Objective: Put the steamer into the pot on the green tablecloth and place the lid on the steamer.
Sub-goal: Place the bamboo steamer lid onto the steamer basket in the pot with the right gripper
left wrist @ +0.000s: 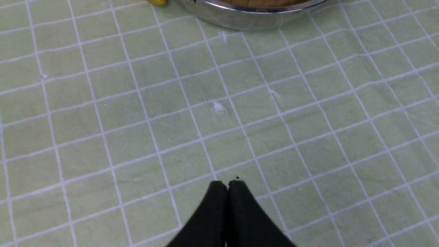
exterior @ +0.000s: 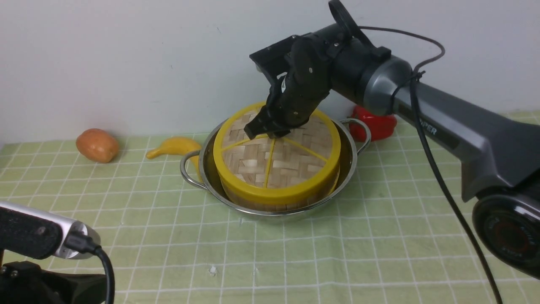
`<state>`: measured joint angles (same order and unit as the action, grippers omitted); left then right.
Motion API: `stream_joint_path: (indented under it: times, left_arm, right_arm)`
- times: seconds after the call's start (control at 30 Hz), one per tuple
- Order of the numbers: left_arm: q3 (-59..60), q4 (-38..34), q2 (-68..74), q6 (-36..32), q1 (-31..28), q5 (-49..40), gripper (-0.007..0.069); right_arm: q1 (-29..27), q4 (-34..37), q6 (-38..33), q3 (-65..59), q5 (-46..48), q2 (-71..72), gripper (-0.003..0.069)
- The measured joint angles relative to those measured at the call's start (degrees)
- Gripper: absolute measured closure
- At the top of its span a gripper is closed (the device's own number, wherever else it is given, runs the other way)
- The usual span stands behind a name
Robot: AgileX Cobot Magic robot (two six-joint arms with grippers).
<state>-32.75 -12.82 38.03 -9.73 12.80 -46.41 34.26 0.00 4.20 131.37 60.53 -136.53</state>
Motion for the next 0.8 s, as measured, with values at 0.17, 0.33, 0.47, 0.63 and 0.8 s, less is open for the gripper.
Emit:
stream_joint_path:
  times: [0.17, 0.33, 0.47, 0.63, 0.8]
  left_arm:
    - [0.00, 0.00, 0.00, 0.00, 0.00, 0.00, 0.0636]
    - [0.00, 0.00, 0.00, 0.00, 0.00, 0.00, 0.0633]
    - [0.00, 0.00, 0.00, 0.00, 0.00, 0.00, 0.0633]
    - [0.00, 0.00, 0.00, 0.00, 0.00, 0.00, 0.0633]
    - [0.00, 0.00, 0.00, 0.00, 0.00, 0.86, 0.0622]
  right_arm:
    - [0.00, 0.00, 0.00, 0.05, -0.32, -0.11, 0.0516]
    - [0.00, 0.00, 0.00, 0.05, -0.32, -0.11, 0.0516]
    - [0.00, 0.00, 0.00, 0.07, -0.13, -0.12, 0.0512]
    - [0.00, 0.00, 0.00, 0.07, 1.34, -0.12, 0.0409]
    - [0.00, 0.00, 0.22, 0.01, 3.24, 2.27, 0.0231]
